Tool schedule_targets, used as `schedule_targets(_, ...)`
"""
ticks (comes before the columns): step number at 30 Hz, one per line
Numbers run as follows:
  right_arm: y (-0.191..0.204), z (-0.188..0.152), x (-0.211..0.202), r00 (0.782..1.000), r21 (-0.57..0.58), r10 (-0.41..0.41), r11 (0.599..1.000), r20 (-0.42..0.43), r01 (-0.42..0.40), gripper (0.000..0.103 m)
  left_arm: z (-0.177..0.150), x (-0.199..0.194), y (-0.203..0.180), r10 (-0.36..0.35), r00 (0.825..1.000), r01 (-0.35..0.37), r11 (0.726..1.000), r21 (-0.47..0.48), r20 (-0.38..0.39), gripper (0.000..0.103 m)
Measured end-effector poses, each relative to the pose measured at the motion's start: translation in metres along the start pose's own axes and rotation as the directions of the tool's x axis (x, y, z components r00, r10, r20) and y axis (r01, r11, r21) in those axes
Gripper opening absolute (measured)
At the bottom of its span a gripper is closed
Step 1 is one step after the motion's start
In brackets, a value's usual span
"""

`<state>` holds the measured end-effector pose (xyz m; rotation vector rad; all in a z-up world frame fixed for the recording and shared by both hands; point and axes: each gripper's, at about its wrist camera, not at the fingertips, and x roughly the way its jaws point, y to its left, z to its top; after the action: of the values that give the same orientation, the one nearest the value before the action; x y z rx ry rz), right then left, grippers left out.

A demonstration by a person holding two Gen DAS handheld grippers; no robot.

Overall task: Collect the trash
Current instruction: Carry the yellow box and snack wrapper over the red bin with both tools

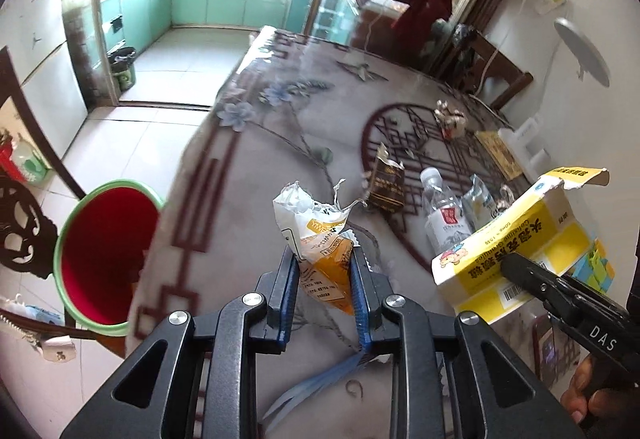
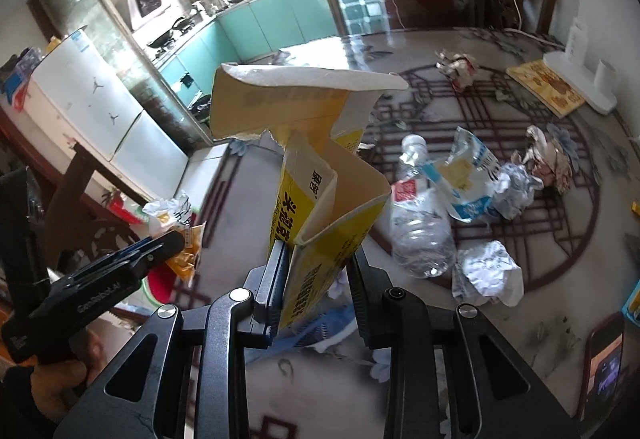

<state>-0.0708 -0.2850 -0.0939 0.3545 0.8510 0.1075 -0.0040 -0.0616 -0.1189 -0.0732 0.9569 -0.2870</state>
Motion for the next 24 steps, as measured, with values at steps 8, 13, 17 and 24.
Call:
schedule_targets(8,0.020,-0.003,0.005,1.000,-0.022,0.011,1.000,0.001,-0.011,0.029,-0.003,-0.023,0.019,0.019,0.999,-0.018,1.000,-0.016,0.039,0.022)
schedule_targets(13,0.029,-0.005,0.007,1.000,-0.028,0.015,0.999,0.002,-0.015,0.029,-0.005,-0.030,0.033,0.032,0.999,-0.031,0.999,-0.033,0.042,0.022)
schedule_targets(17,0.034,-0.006,0.009,1.000,-0.030,0.021,0.999,0.003,-0.021,0.029,-0.007,-0.033,0.040,0.044,0.998,-0.043,0.998,-0.040,0.040,0.022)
schedule_targets(24,0.039,-0.006,0.013,1.000,-0.031,0.029,0.999,0.001,-0.029,0.029,-0.008,-0.036,0.047,0.060,0.997,-0.058,0.997,-0.048,0.041,0.022)
